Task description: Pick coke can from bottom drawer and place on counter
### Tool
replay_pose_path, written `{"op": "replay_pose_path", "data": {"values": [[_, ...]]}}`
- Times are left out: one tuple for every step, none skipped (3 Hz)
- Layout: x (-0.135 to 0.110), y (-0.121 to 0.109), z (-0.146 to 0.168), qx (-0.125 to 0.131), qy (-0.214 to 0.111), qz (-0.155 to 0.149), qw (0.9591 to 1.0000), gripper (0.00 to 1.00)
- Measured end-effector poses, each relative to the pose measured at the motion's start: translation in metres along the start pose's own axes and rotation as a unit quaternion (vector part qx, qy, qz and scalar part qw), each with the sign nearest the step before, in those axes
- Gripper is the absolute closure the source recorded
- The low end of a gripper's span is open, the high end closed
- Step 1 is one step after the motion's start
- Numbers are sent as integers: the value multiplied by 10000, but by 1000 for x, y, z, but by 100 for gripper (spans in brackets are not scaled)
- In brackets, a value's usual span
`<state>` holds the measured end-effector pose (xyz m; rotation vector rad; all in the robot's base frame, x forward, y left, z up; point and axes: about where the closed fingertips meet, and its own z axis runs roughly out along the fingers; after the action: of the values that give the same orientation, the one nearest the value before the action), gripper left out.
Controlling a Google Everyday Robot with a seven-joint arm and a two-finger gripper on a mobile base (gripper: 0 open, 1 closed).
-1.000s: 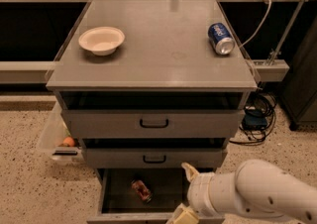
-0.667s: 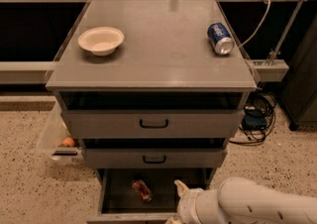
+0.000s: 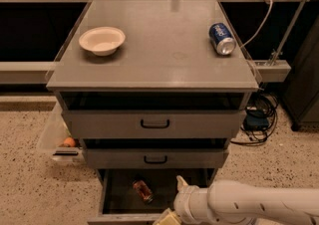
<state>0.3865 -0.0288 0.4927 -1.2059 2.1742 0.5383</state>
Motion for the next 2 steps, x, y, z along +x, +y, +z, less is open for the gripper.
{"op": "replay_pose_path", "data": {"values": [[3, 10, 0, -124, 0, 38, 9999, 0], [5, -13, 20, -40, -256, -28, 9997, 0]]}}
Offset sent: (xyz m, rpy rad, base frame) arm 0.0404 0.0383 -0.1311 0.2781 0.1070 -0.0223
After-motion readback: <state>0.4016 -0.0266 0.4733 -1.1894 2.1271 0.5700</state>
